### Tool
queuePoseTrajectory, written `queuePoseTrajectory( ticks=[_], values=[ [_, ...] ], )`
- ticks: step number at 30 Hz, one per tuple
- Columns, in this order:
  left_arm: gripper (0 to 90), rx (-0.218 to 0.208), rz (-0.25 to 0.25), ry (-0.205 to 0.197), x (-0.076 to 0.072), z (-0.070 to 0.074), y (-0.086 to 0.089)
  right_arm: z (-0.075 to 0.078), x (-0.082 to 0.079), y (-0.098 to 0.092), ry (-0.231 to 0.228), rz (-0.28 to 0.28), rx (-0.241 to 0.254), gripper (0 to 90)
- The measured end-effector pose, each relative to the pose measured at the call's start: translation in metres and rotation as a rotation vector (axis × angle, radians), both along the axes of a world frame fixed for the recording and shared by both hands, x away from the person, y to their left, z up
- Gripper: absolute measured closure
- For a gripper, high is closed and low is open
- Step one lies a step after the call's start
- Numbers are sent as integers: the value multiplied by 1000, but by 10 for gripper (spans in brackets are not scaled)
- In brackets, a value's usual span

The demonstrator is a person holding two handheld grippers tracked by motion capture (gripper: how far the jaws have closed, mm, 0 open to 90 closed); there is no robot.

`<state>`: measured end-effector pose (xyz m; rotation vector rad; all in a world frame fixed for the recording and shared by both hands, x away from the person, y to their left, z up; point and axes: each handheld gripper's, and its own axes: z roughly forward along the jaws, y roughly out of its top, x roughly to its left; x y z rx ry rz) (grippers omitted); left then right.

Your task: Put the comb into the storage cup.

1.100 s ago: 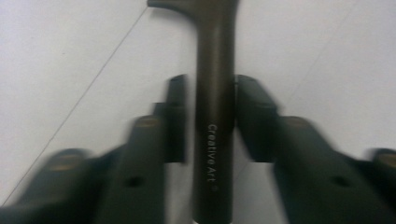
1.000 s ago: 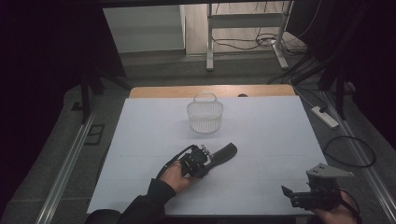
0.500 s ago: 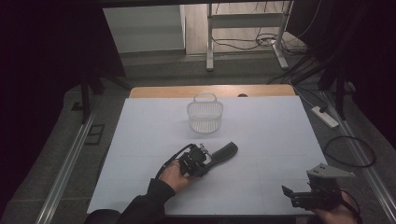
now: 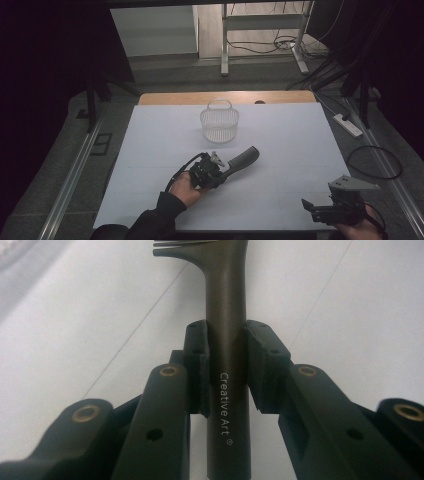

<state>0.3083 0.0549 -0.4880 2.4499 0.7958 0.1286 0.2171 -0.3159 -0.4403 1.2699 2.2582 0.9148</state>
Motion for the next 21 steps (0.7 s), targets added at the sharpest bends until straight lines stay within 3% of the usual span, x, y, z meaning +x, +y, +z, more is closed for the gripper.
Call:
queuePoseTrajectory(
  ticks=[7,21],
  values=[
    [723,-39,20,7,0,2,7,0,0,0,-1,3,0,1],
    [722,-78,20,-71,-9,18,18,1,-1,0,-11,16,9,0]
  ],
)
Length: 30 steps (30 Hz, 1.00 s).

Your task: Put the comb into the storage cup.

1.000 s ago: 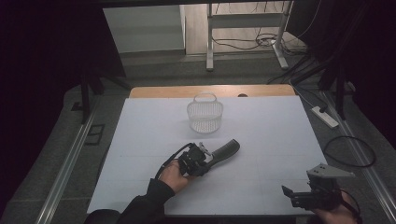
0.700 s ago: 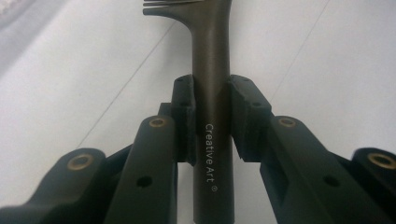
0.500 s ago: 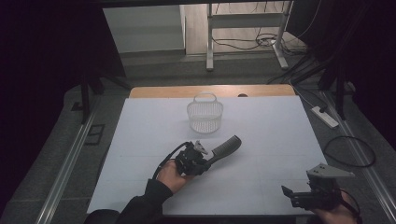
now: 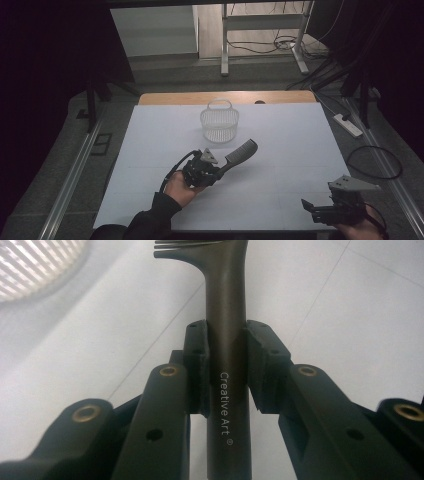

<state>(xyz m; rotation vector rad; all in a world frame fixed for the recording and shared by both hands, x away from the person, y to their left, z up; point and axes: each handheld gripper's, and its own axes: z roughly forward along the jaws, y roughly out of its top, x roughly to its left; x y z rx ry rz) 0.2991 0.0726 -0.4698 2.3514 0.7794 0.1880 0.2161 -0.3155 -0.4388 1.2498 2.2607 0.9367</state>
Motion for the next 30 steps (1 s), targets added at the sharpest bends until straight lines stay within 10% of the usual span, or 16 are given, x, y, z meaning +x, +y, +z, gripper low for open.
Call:
queuePoseTrajectory(
  ticks=[30],
  values=[
    [722,-114,27,-59,-22,28,36,24,30,37,-50,225,180,0]
  ],
)
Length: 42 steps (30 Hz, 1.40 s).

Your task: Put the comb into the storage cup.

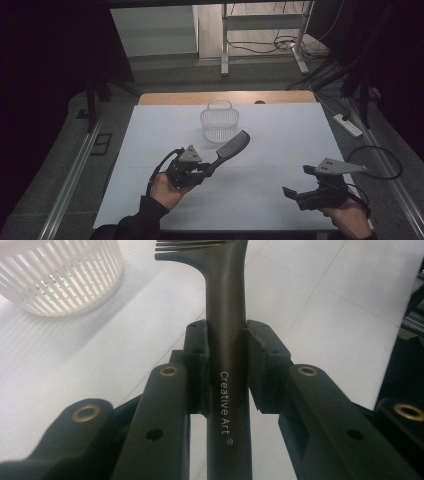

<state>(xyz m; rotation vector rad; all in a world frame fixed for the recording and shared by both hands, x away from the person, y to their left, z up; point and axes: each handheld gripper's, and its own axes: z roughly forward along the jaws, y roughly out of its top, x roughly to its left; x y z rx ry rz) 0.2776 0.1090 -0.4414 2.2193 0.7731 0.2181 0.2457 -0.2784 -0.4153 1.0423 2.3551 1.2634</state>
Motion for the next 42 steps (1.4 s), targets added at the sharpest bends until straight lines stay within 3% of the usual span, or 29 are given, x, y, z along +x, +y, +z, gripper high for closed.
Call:
queuePoseTrajectory(
  ticks=[4,8,22,29,42],
  values=[
    [723,-8,8,-3,-4,2,3,2,7,9,14,16,57,0],
    [723,-15,16,-13,-8,4,9,4,13,17,15,27,38,0],
    [722,-44,56,-29,-25,7,26,5,34,43,67,76,58,0],
    [722,-42,62,-38,-31,6,27,8,44,54,82,92,79,0],
    [722,-47,55,-43,-29,2,18,9,62,78,116,127,116,0]
  ],
)
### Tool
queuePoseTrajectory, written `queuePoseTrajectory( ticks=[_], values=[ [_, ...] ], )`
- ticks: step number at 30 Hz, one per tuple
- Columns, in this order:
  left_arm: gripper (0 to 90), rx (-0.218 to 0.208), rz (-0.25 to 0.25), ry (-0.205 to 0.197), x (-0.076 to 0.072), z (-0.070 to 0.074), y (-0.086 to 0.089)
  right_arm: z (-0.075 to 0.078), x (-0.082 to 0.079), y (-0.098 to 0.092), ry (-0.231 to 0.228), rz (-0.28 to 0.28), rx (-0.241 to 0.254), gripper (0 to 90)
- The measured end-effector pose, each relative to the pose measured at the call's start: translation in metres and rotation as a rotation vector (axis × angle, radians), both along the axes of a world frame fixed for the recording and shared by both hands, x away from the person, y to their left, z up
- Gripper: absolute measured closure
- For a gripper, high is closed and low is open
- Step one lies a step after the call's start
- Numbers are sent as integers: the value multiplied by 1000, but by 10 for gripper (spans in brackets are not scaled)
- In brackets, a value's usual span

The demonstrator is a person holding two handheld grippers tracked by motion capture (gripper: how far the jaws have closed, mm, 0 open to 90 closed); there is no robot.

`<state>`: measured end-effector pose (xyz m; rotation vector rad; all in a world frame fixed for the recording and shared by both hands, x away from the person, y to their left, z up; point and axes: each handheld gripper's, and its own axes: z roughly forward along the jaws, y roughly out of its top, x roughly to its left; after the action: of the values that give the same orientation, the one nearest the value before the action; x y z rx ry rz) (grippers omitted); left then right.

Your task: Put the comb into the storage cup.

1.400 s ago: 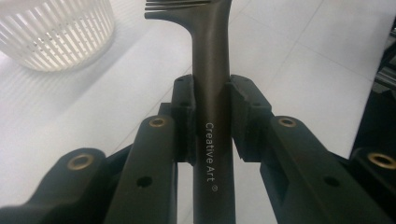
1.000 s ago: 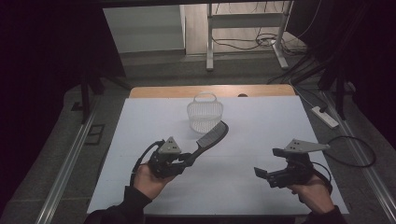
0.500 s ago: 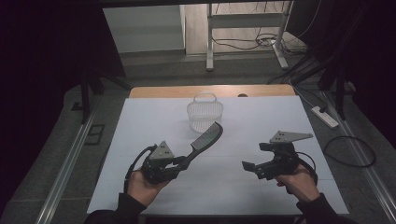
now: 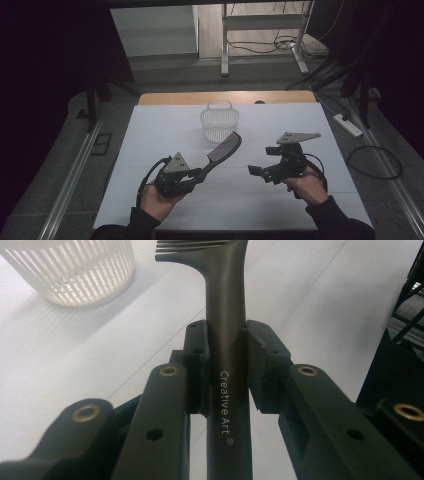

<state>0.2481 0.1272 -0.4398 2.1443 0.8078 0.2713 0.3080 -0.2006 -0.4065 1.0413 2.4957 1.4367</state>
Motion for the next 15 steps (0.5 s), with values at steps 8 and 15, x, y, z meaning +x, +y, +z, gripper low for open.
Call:
queuePoseTrajectory(
  ticks=[8,15],
  values=[
    [722,-2,-6,-10,1,-1,-5,-1,10,14,75,27,31,0],
    [722,-11,-3,-17,3,-2,-7,-2,16,28,79,47,29,0]
  ],
)
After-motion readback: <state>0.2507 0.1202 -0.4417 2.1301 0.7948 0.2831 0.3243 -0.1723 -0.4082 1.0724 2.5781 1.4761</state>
